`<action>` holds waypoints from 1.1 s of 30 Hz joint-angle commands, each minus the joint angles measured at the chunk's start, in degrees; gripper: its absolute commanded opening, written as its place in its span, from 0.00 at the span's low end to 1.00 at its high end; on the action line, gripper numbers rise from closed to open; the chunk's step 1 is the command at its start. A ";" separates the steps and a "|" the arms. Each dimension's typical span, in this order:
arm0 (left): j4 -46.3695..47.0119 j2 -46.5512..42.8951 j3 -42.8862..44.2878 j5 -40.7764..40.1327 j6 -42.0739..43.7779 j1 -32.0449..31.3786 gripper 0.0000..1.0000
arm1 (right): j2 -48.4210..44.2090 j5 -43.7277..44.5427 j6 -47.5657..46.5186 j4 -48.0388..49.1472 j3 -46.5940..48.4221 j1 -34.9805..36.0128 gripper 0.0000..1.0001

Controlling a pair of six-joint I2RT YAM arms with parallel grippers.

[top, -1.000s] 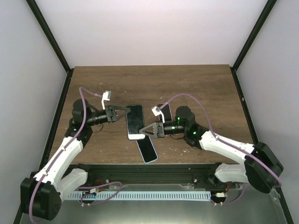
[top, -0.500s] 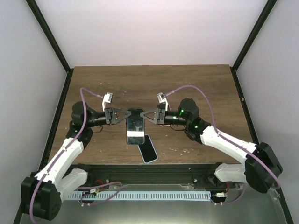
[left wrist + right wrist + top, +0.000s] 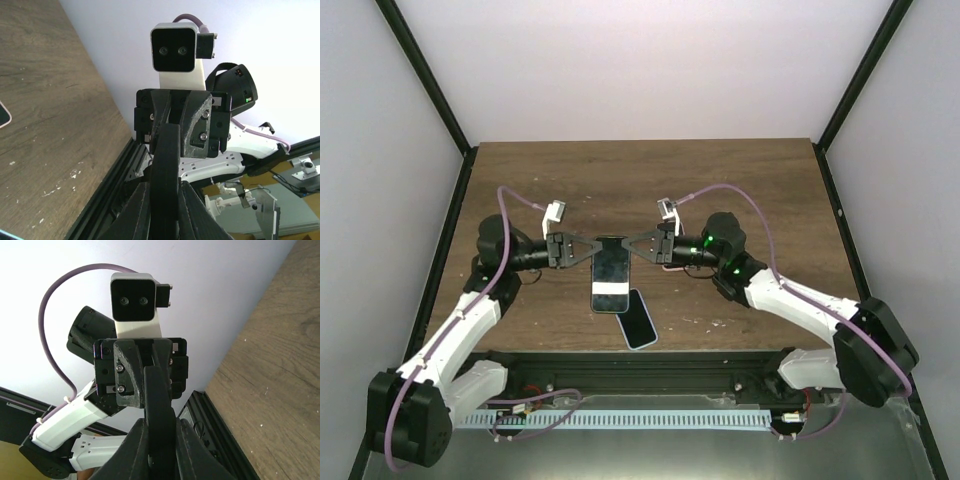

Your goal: Put the phone into the phone case

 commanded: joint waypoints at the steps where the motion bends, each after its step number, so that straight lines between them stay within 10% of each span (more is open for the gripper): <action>1: -7.28 0.20 1.53 -1.87 5.98 0.08 0.03 | 0.33 -0.39 0.74 6.19 -0.24 -0.19 0.03; 16: -47.82 0.57 14.37 -26.19 30.81 0.38 0.66 | 10.78 1.28 -6.66 1.89 4.50 -5.03 0.03; 33: -16.88 -1.11 -8.40 -9.21 1.06 0.39 0.66 | 16.96 1.74 9.19 19.17 4.28 -7.80 0.04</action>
